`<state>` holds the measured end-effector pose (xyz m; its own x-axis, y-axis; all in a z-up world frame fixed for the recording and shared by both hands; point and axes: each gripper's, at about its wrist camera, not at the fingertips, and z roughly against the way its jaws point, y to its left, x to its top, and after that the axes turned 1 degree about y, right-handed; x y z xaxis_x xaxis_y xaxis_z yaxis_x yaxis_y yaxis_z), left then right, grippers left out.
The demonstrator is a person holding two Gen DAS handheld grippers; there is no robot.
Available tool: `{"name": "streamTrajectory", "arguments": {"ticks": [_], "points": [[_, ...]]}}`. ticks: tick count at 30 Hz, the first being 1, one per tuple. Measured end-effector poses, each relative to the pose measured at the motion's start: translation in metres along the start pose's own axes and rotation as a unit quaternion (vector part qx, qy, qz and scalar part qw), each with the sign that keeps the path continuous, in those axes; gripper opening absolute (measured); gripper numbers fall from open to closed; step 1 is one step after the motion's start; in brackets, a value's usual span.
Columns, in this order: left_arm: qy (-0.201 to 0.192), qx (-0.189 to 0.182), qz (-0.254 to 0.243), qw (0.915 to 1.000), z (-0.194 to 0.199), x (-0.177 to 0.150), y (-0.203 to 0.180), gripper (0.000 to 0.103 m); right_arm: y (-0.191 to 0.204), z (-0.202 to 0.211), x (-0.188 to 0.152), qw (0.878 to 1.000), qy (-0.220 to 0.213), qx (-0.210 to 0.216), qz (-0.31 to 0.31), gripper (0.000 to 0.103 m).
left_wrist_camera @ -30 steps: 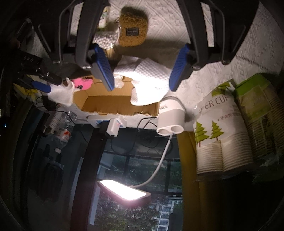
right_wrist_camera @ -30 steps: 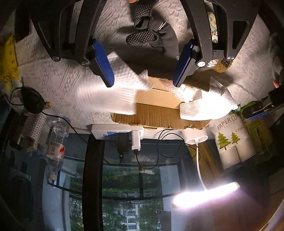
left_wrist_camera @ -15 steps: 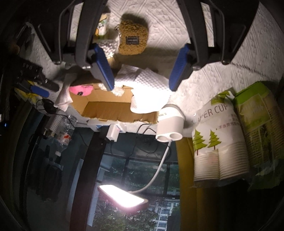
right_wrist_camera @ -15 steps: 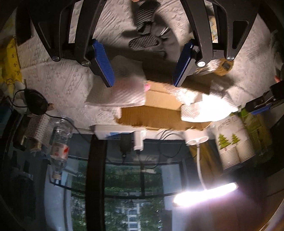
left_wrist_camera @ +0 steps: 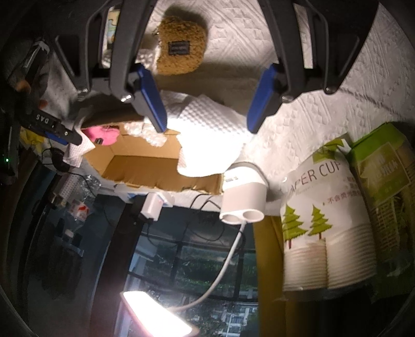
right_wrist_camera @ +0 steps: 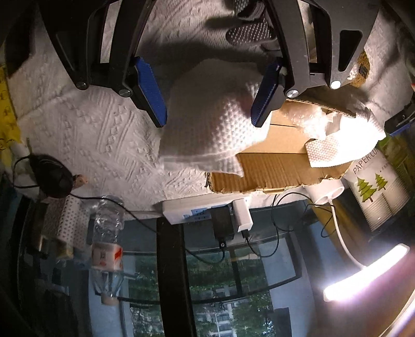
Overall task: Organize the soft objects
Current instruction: 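Grasp the white towel in the box with the left tool while the right tool grasps the white cloth, then lower the towel and cloth back into the box and open both tools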
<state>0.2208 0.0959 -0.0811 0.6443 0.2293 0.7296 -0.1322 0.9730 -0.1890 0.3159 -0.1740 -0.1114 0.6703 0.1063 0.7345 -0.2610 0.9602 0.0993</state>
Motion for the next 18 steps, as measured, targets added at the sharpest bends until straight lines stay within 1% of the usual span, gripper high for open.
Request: {"name": "streamTrajectory", "arguments": {"ticks": [1,3,4,5,6,11,18], "points": [[0.002,0.002,0.001,1.0000,-0.002,0.001,0.001,0.066,0.000,-0.001,0.000,1.000,0.000,0.006,-0.001,0.063],[0.002,0.007,0.001,1.0000,-0.005,0.002,0.003,0.066,0.002,0.000,-0.001,1.000,-0.002,0.007,0.006,0.041],[0.001,0.009,0.000,1.0000,-0.006,0.004,0.004,0.066,0.003,0.002,-0.001,1.000,-0.005,0.007,0.009,0.035],[0.001,0.011,0.000,0.9999,-0.008,0.005,0.004,0.066,0.003,0.003,-0.001,1.000,-0.008,0.008,0.010,0.025],[0.001,0.015,-0.001,0.9999,-0.011,0.006,0.005,0.066,0.003,0.006,-0.001,1.000,-0.013,0.008,0.010,0.018],[0.014,0.034,-0.007,0.9993,-0.027,0.011,0.010,0.066,0.000,0.022,0.003,0.999,-0.038,0.009,0.006,0.009],[0.019,0.041,-0.019,0.9988,-0.041,0.022,0.009,0.066,0.011,0.044,0.023,0.996,-0.079,0.026,0.023,0.007]]}}
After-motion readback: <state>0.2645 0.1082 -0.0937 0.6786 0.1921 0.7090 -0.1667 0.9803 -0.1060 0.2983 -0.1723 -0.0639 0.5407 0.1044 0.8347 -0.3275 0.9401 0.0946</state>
